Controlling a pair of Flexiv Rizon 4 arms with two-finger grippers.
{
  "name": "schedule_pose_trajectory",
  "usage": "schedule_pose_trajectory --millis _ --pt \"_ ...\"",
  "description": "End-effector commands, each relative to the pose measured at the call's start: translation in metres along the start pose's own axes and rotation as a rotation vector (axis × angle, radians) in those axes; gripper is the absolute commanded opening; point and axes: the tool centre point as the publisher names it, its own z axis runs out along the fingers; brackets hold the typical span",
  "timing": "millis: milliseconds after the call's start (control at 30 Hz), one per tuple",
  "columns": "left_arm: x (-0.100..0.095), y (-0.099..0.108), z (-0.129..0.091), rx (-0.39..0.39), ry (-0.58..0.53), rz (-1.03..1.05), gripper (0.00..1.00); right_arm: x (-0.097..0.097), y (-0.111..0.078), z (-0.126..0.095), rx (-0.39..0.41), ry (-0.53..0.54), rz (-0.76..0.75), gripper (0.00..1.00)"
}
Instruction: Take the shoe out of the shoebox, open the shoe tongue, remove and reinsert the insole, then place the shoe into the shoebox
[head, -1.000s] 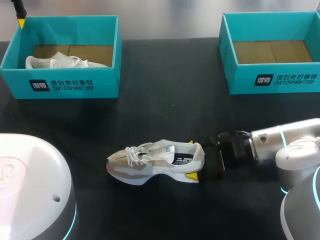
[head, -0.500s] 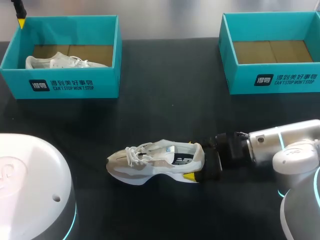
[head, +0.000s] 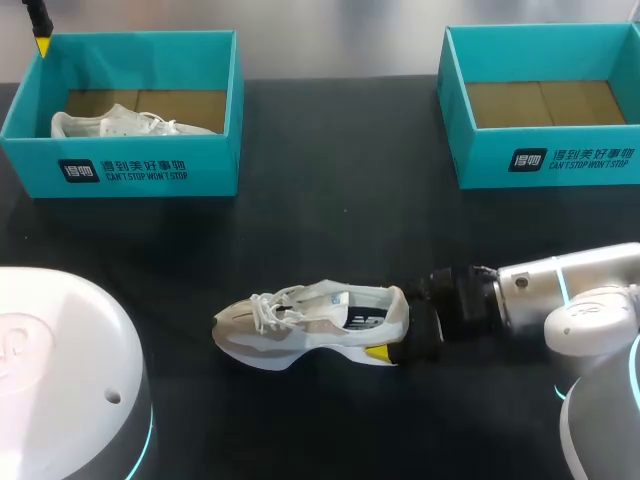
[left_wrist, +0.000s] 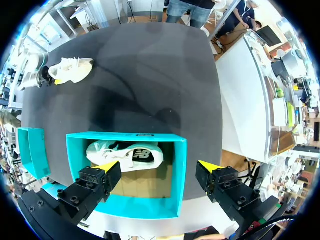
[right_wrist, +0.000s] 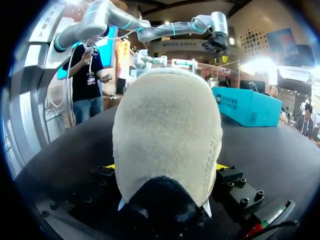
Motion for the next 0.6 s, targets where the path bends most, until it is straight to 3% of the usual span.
schedule_pose_trajectory --millis 33,500,600 --pt "0.0 0.0 -0.001 0.0 0.002 0.001 1.0 0.002 0.002 0.001 0.002 0.02 0.003 0.0" --pt "0.0 0.0 -0.001 0.0 0.002 0.001 1.0 0.002 0.002 0.001 0.002 0.02 0.003 0.0" --pt "-0.011 -0.013 -0.001 -0.011 0.01 0.002 1.0 0.002 0.002 0.001 0.002 0.02 0.003 0.0"
